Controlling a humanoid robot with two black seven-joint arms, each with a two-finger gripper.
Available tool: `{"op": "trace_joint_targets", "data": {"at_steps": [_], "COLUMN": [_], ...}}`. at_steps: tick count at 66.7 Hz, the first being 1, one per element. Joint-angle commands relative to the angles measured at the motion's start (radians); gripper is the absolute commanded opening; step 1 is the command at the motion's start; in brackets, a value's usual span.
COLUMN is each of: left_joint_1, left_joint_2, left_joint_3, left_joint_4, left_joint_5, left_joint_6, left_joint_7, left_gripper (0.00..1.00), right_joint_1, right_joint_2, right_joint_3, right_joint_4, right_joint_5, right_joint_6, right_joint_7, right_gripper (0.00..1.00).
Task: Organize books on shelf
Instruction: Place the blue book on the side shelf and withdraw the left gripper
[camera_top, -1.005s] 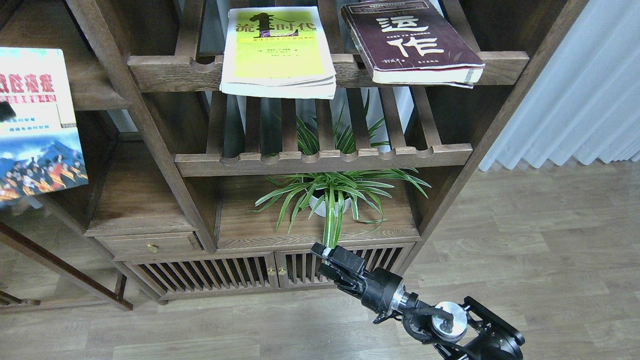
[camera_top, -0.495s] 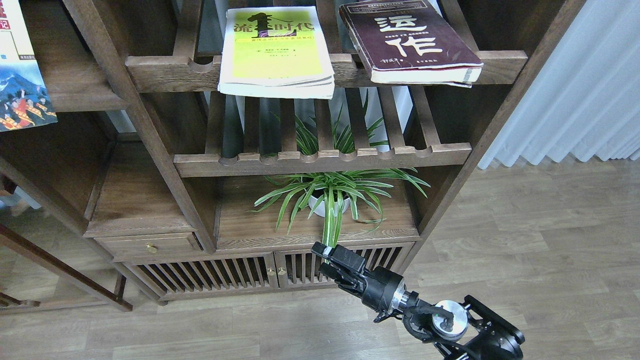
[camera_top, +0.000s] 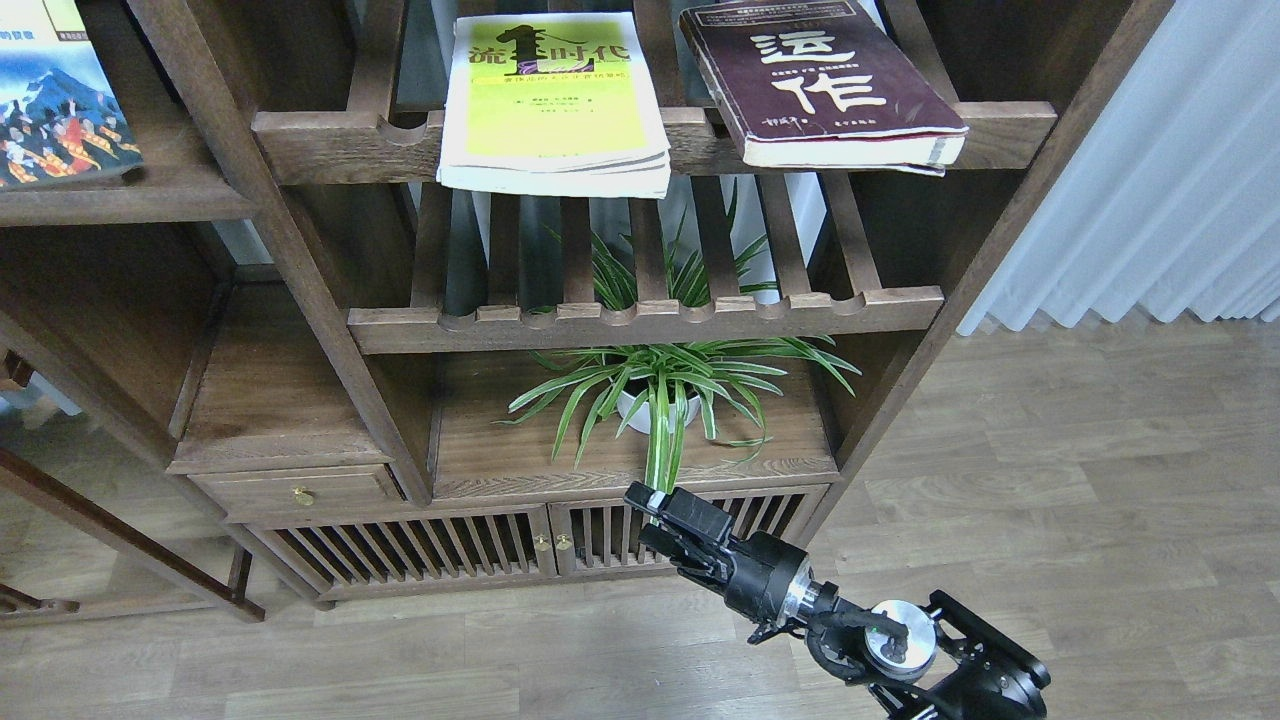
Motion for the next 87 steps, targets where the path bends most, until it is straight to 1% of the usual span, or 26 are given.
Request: {"op": "trace_joint_targets", "data": {"at_steps": [1, 16, 25, 37, 44, 45, 48, 59, 69, 71, 74, 75, 77, 78, 79, 80, 84, 87], "left_joint_1": [-0.071, -0.158, -0.171, -0.183, -0.2, -0.214, -0.221, -0.231, -0.229, -0.229, -0.228, -0.229, -0.229, -0.229, -0.229, -0.229, -0.228, -0.228], "left_joint_2": [-0.043, -0.114, -0.155, -0.222, -0.232, -0.233, -0.235, -0.241, -0.244, -0.249, -0.252, -0.255, -0.258, -0.262, -0.264, -0.267, -0.273, -0.275], "left_joint_3": [0.023, 0.024, 0.024, 0.023, 0.023, 0.023, 0.023, 0.02, 0.02, 0.02, 0.021, 0.021, 0.023, 0.023, 0.023, 0.023, 0.024, 0.026], "left_joint_4": [0.076, 0.179, 0.224, 0.32, 0.366, 0.394, 0.412, 0.437, 0.437, 0.436, 0.436, 0.436, 0.436, 0.436, 0.436, 0.436, 0.436, 0.432], "left_joint_5": [-0.001, 0.0, 0.0, 0.0, 0.0, 0.0, 0.0, -0.001, -0.001, -0.001, -0.001, -0.001, -0.001, 0.0, 0.0, 0.0, 0.0, 0.0], "left_joint_6": [0.0, 0.0, 0.0, 0.0, 0.0, 0.0, 0.0, 0.0, 0.0, 0.0, 0.0, 0.0, 0.0, 0.0, 0.0, 0.0, 0.0, 0.0], "left_joint_7": [0.0, 0.0, 0.0, 0.0, 0.0, 0.0, 0.0, 0.0, 0.0, 0.0, 0.0, 0.0, 0.0, 0.0, 0.0, 0.0, 0.0, 0.0], "left_gripper": [0.01, 0.01, 0.01, 0.01, 0.01, 0.02, 0.02, 0.02, 0.05, 0.07, 0.13, 0.18, 0.22, 0.27, 0.29, 0.33, 0.39, 0.47], "right_joint_1": [-0.002, -0.002, -0.002, -0.002, -0.003, -0.003, -0.005, -0.006, -0.006, -0.005, -0.005, -0.005, -0.005, -0.005, -0.006, -0.005, -0.006, -0.006], "right_joint_2": [0.0, 0.0, 0.0, 0.0, 0.0, 0.0, 0.0, 0.0, 0.0, 0.0, 0.0, 0.0, 0.0, 0.0, 0.0, 0.0, 0.0, 0.0], "right_joint_3": [0.0, 0.0, 0.0, 0.0, 0.0, 0.0, 0.0, 0.0, 0.0, 0.0, 0.0, 0.0, 0.0, 0.0, 0.0, 0.0, 0.0, 0.0], "right_joint_4": [-0.002, -0.012, -0.014, -0.014, -0.014, -0.014, -0.014, -0.014, -0.014, -0.014, -0.014, -0.014, -0.014, -0.014, -0.014, -0.014, -0.014, -0.014], "right_joint_5": [0.0, 0.0, 0.0, 0.0, 0.002, 0.0, 0.0, 0.0, 0.0, 0.0, 0.0, 0.0, 0.0, 0.0, 0.0, 0.0, 0.0, 0.0], "right_joint_6": [0.0, 0.0, 0.0, 0.0, 0.0, 0.0, 0.0, 0.0, 0.0, 0.0, 0.0, 0.0, 0.0, 0.0, 0.0, 0.0, 0.0, 0.0], "right_joint_7": [0.0, 0.0, 0.0, 0.0, 0.0, 0.0, 0.0, 0.0, 0.0, 0.0, 0.0, 0.0, 0.0, 0.0, 0.0, 0.0, 0.0, 0.0], "right_gripper": [0.99, 0.99, 0.99, 0.99, 0.99, 0.99, 0.99, 0.99, 0.99, 0.99, 0.99, 0.99, 0.99, 0.99, 0.99, 0.99, 0.99, 0.99]}}
